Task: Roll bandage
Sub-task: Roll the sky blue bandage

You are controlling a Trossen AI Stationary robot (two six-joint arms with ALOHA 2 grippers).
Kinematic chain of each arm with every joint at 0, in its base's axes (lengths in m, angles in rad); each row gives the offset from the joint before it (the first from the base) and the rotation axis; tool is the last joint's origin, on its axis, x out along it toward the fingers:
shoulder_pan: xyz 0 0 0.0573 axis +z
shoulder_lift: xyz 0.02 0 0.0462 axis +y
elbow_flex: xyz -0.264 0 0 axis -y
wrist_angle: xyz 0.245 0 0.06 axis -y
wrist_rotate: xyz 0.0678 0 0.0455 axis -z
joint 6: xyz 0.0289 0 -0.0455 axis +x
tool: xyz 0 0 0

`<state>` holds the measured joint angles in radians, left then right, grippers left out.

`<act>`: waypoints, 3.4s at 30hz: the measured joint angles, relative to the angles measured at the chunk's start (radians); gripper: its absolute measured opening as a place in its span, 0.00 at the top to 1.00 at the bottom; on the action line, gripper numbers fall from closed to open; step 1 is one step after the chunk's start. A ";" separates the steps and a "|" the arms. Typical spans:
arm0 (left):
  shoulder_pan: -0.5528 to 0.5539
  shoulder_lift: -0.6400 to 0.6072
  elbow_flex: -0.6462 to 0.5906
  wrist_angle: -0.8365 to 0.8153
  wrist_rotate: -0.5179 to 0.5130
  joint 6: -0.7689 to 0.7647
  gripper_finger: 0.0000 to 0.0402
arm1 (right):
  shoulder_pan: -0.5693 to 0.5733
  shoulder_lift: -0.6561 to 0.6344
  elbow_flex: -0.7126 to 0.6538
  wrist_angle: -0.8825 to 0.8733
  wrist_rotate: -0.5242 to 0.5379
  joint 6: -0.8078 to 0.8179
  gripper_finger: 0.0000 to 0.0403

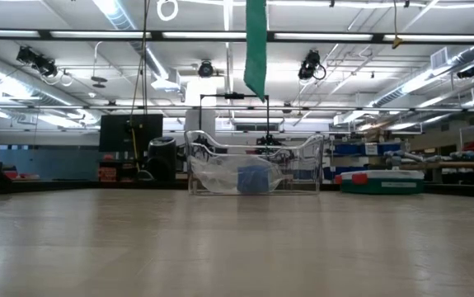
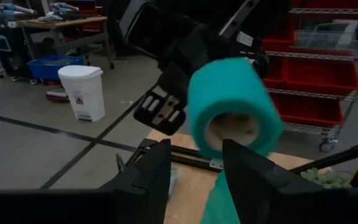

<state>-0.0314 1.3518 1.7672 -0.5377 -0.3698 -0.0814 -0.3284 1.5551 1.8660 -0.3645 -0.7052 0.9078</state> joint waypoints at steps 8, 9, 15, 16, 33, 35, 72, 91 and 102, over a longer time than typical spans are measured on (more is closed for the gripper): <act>0.000 0.000 0.000 -0.006 -0.003 -0.007 0.62 | 0.011 -0.002 0.000 0.010 0.002 -0.008 1.00; 0.000 0.000 0.000 -0.005 -0.003 -0.007 0.62 | 0.014 -0.002 0.000 0.010 0.002 -0.010 1.00; 0.001 0.000 0.000 0.012 0.008 -0.037 0.62 | 0.028 -0.002 0.000 0.006 0.035 -0.049 1.00; 0.001 0.000 0.000 0.011 0.008 -0.039 0.62 | 0.028 -0.002 0.000 0.006 0.036 -0.050 1.00; 0.001 0.012 0.000 0.066 0.041 -0.108 0.62 | 0.043 0.009 0.001 -0.003 0.059 -0.106 1.00; 0.001 0.023 0.000 0.072 0.044 -0.107 0.62 | 0.047 0.017 0.000 -0.007 0.047 -0.103 1.00; 0.045 -0.016 0.000 0.033 0.041 -0.408 0.95 | 0.088 -0.076 0.000 -0.126 0.143 -0.554 0.68; 0.045 -0.016 0.000 0.077 0.080 -0.570 0.95 | 0.132 0.013 -0.004 -0.137 0.176 -0.734 0.69; 0.045 -0.016 0.000 0.076 0.106 -0.707 0.95 | 0.139 0.033 -0.004 -0.153 0.152 -0.779 0.90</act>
<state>0.0135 1.3358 1.7676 -0.4622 -0.2641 -0.7881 -0.1895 1.5876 1.8622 -0.5172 -0.5529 0.1286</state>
